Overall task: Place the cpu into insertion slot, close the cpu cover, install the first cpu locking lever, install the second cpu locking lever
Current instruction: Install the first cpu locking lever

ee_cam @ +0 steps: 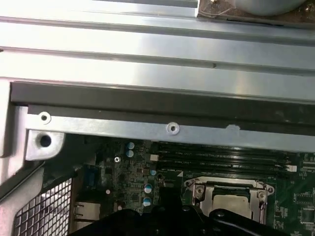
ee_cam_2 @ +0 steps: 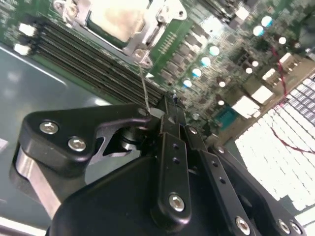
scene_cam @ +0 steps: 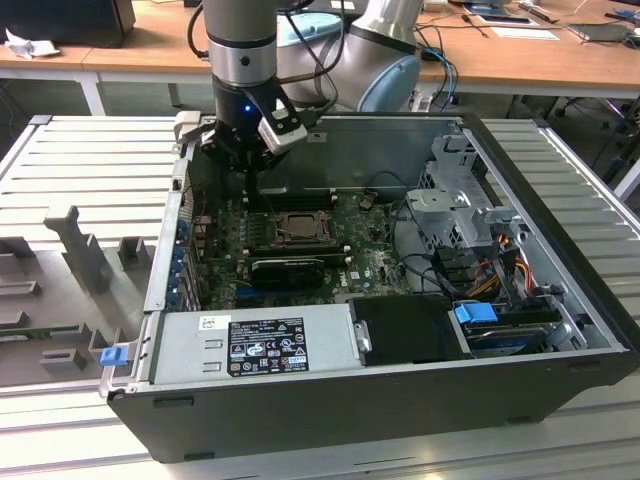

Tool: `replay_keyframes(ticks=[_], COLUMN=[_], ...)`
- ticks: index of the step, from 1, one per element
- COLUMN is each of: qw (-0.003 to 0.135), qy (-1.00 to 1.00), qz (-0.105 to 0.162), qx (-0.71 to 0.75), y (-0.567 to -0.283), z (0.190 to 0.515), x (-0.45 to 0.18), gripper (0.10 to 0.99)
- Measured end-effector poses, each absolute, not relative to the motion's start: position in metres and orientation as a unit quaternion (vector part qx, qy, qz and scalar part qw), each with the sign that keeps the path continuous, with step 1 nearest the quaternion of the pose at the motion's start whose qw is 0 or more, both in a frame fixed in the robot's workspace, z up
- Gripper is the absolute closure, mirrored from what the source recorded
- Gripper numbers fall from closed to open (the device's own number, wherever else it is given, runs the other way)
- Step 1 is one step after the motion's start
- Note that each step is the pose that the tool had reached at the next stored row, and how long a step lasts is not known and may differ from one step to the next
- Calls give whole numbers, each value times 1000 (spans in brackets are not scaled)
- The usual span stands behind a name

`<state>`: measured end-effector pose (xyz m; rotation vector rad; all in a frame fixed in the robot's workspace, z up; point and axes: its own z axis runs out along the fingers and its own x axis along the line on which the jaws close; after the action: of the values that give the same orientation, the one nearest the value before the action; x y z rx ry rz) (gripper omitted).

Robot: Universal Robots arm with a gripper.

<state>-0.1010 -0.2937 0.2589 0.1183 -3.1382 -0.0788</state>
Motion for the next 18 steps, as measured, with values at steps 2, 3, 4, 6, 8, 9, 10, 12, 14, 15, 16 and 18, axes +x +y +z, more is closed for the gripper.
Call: replay_keyframes(ticks=[2, 3, 4, 6, 8, 9, 10, 12, 14, 15, 16, 18], qw=[0, 0, 0, 0, 0, 0, 0, 0, 0, 0, 0, -1], qy=[-999, -999, -999, -999, -999, -999, -999, -999, -999, -999, -999, -998], qz=[-25, -25, -25, -24, -24, -24, -24, -24, -24, -24, -25, -45], qx=[37, 37, 37, 37, 37, 37, 37, 37, 37, 37, 37, 37], y=[-293, -293, -292, -292, -291, -291, -291, -290, -290, -290, -291, -291], z=[259, 259, 259, 259, 259, 259, 259, 258, 258, 258, 258, 258], x=[-93, -91, -88, -81, -73, -70, -64, -57, -52, -50, -48, -48], gripper=[980, 980, 980, 980, 980, 980, 980, 980, 980, 980, 980, 980])
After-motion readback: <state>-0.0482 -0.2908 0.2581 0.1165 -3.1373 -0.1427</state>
